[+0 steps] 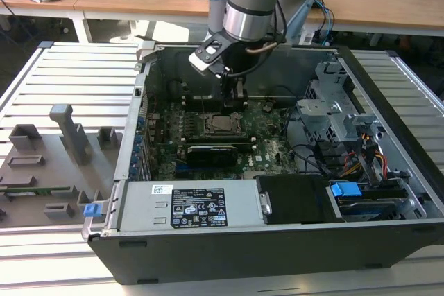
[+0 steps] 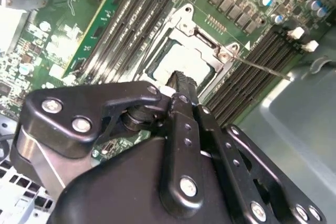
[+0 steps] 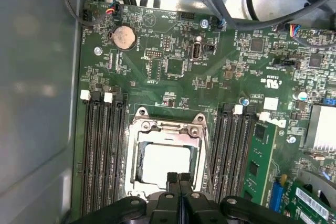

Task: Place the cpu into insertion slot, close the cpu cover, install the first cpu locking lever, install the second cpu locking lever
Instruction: 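Close the cpu cover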

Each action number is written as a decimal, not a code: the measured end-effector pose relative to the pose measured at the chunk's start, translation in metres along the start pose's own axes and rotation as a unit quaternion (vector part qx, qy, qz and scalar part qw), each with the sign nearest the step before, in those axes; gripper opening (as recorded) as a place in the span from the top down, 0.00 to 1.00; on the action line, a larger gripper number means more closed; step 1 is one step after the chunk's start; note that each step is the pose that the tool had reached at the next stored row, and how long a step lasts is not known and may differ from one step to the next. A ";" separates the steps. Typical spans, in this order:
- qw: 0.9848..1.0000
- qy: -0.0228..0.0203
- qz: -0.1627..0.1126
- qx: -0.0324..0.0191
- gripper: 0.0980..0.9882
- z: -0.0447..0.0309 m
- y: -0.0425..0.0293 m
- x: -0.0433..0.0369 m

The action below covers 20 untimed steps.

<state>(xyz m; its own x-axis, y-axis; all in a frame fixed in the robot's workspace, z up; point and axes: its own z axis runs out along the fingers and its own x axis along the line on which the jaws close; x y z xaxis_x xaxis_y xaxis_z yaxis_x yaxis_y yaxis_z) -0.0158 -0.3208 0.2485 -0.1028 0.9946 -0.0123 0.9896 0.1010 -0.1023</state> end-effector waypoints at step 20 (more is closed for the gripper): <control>1.000 0.000 0.000 0.000 0.99 -0.0265 -0.0024 -0.0004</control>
<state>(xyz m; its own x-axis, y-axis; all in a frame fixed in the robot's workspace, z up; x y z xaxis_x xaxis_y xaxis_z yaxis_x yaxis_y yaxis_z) -0.0154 -0.3208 0.2752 -0.1029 0.9946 -0.0122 0.9896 0.1011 -0.1024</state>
